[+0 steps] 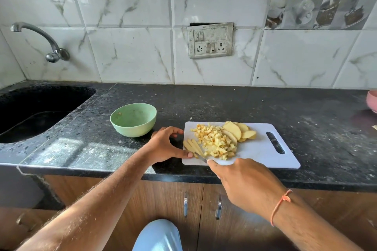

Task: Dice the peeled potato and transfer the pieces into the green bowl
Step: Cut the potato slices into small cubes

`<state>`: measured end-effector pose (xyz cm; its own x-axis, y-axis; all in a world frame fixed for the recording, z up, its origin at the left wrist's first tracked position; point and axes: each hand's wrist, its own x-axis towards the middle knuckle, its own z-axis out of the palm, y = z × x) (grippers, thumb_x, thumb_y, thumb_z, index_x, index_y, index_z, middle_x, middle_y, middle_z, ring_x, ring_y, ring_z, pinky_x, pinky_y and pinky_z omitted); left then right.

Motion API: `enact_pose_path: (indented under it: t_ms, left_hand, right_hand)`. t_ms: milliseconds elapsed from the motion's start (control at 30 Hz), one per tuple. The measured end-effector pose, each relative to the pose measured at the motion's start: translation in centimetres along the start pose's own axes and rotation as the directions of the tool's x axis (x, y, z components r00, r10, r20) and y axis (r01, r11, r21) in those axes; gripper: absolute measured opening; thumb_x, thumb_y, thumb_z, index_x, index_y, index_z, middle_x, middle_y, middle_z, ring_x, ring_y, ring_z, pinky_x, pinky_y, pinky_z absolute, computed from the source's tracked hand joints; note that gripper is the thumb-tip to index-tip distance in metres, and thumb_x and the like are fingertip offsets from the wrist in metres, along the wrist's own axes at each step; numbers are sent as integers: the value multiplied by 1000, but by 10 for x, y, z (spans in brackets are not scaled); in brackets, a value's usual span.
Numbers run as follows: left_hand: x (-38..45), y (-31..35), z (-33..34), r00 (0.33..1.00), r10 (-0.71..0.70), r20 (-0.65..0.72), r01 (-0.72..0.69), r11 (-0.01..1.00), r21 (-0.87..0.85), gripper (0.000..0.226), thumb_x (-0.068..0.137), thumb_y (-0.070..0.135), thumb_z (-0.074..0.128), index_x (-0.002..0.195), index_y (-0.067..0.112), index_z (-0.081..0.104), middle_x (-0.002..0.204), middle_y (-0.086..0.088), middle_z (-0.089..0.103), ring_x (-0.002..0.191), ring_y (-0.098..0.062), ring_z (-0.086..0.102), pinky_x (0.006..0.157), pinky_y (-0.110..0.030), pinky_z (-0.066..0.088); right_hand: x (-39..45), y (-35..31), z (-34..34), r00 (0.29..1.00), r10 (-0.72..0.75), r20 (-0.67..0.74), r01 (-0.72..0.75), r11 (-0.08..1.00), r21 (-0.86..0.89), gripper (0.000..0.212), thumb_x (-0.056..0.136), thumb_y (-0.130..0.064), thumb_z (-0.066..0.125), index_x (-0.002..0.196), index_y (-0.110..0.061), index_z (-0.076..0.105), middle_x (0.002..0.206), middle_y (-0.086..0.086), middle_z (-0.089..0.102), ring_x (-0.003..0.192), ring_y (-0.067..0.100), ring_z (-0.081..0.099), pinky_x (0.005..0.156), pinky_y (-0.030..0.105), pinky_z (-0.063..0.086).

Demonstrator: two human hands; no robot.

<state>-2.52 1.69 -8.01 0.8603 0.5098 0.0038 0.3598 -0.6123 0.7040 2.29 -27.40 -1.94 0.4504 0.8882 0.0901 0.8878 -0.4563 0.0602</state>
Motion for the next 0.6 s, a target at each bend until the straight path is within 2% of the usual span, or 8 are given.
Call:
enact_pose_path:
  t_ms: [33, 100, 200, 300, 400, 500, 600]
  left_hand:
    - [-1, 1, 0, 1000, 3, -6, -3, 1000, 2, 94, 42, 71, 95, 126, 49, 59, 122, 20, 57, 125, -11, 48, 111, -39, 46]
    - [-3, 3, 0, 1000, 5, -15, -5, 1000, 9, 90, 49, 65, 98, 128, 48, 59, 122, 19, 56, 125, -11, 45, 110, -37, 45]
    - [-7, 6, -1, 1000, 16, -12, -15, 1000, 19, 89, 56, 60, 98, 134, 44, 58, 123, 18, 54, 126, -12, 41, 109, -35, 42]
    - [-11, 7, -1, 998, 60, 15, -60, 996, 71, 89, 65, 64, 92, 143, 45, 54, 133, 16, 50, 132, -14, 37, 114, -38, 38]
    - [-21, 4, 2, 969, 246, 34, -247, 939, 240, 74, 85, 67, 74, 150, 54, 42, 147, 22, 38, 141, -12, 30, 120, -49, 33]
    - [-29, 3, 3, 911, 409, 51, -409, 882, 233, 62, 98, 54, 64, 153, 58, 35, 153, 32, 30, 148, -5, 23, 118, -52, 30]
    - [-26, 6, 3, 859, 503, 93, -507, 810, 295, 54, 100, 44, 62, 149, 57, 42, 153, 34, 29, 149, -4, 20, 116, -47, 27]
  right_hand:
    - [-5, 0, -2, 1000, 4, -6, -4, 1000, 7, 54, 109, -23, 37, 160, -37, 24, 79, 0, 47, 61, 13, 36, 49, 24, 27]
    - [-13, 3, -5, 1000, 10, 3, -10, 1000, 15, 53, 111, -27, 35, 161, -38, 23, 70, -4, 39, 58, 8, 31, 48, 25, 22]
    - [-21, 8, -9, 1000, 5, -28, -4, 999, 44, 51, 111, -32, 33, 160, -42, 24, 63, -7, 36, 54, 7, 34, 46, 24, 22]
    - [-14, 20, -7, 991, 46, -125, -17, 976, 218, 51, 109, -36, 36, 156, -53, 30, 52, -7, 39, 48, 16, 41, 43, 25, 28]
    - [6, 37, 10, 969, 180, -168, -79, 874, 479, 45, 107, -31, 48, 148, -52, 47, 48, -4, 36, 47, 14, 37, 46, 26, 27]
    - [17, 43, 18, 970, 194, -149, -100, 869, 484, 44, 107, -33, 48, 147, -52, 49, 51, -3, 40, 48, 12, 37, 48, 26, 27]
    - [11, 40, 19, 971, 192, -145, -107, 884, 455, 45, 107, -35, 46, 146, -57, 46, 48, -1, 39, 50, 15, 40, 47, 27, 27]
